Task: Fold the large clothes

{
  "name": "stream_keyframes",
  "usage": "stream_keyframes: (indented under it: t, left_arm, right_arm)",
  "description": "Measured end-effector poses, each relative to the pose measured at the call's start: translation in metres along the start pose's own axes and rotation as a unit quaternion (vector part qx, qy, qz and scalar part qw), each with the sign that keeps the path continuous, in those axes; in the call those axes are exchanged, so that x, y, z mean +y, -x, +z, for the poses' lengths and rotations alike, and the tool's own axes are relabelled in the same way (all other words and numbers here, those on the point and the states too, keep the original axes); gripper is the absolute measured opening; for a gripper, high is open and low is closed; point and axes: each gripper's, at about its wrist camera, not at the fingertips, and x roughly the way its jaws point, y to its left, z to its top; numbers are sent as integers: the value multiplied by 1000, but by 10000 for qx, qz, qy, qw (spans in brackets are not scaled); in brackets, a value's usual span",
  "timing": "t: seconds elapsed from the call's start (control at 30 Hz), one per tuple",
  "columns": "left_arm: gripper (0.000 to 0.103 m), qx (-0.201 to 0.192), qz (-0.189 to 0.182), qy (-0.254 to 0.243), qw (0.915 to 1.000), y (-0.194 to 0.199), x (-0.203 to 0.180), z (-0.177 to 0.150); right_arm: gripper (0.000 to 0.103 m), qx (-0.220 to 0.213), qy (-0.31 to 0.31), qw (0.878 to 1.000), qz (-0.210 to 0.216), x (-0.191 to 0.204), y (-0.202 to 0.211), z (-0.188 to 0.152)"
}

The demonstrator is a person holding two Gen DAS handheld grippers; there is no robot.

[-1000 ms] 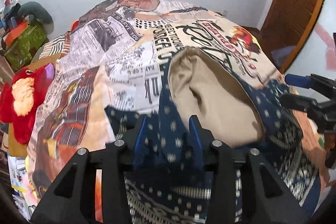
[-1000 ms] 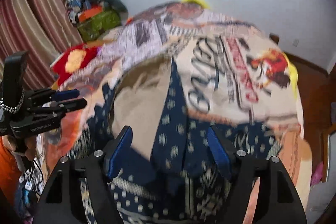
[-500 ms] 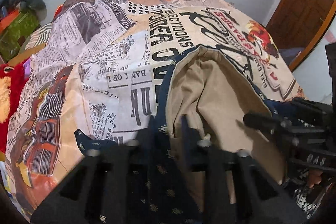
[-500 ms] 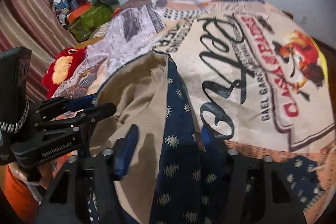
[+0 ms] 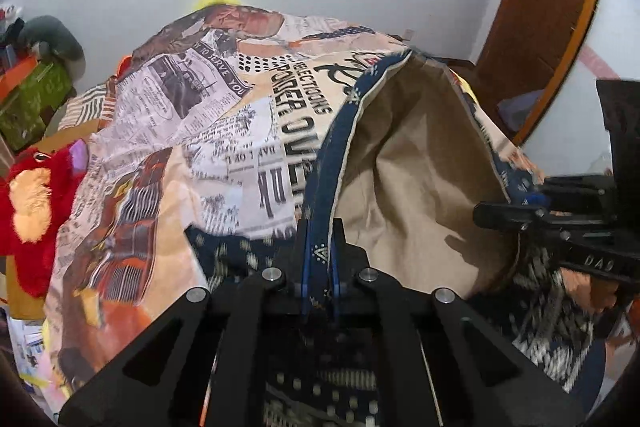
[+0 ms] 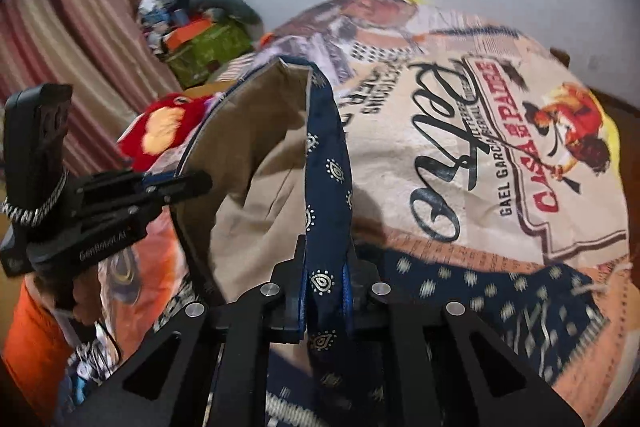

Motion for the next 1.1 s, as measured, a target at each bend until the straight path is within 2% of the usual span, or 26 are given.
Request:
stream_keyframes:
  t: [0.13, 0.3, 0.47, 0.57, 0.63, 0.7, 0.77, 0.97, 1.03, 1.1]
  left_arm:
    - [8, 86, 126, -176, 9997, 17, -11, -30]
    - [8, 321, 92, -50, 9994, 25, -12, -68]
    - [8, 426, -14, 210, 9989, 33, -6, -102]
    - [8, 589, -18, 310, 9978, 32, -3, -122]
    - [10, 706, -36, 385, 9968, 31, 0, -133]
    - [10, 845, -36, 466, 9953, 29, 4, -146]
    - [12, 945, -29, 510, 9942, 27, 8, -156]
    - [16, 1184, 285, 447, 9915, 38, 24, -182]
    - [25, 1167, 482, 444, 9910, 46, 33, -186]
    - [42, 1049, 675, 483, 9910, 55, 43, -184]
  right_arm:
    - [11, 17, 146, 9999, 85, 21, 26, -28]
    - [11, 136, 281, 9994, 128, 41, 44, -66]
    - [12, 484, 192, 9986, 119, 50, 48, -104]
    - [13, 729, 181, 9971, -94, 49, 46, -124]
    - [21, 894, 115, 9959, -124, 46, 44, -132]
    - [45, 1067, -9, 9943, -39, 43, 44, -140]
    - [59, 1094, -53, 9940, 49, 42, 48, -147]
    - [69, 975, 198, 9950, -25, 40, 68, -159]
    - [69, 916, 111, 9957, -82, 32, 77, -159]
    - [69, 840, -66, 9963, -146, 19, 88, -157]
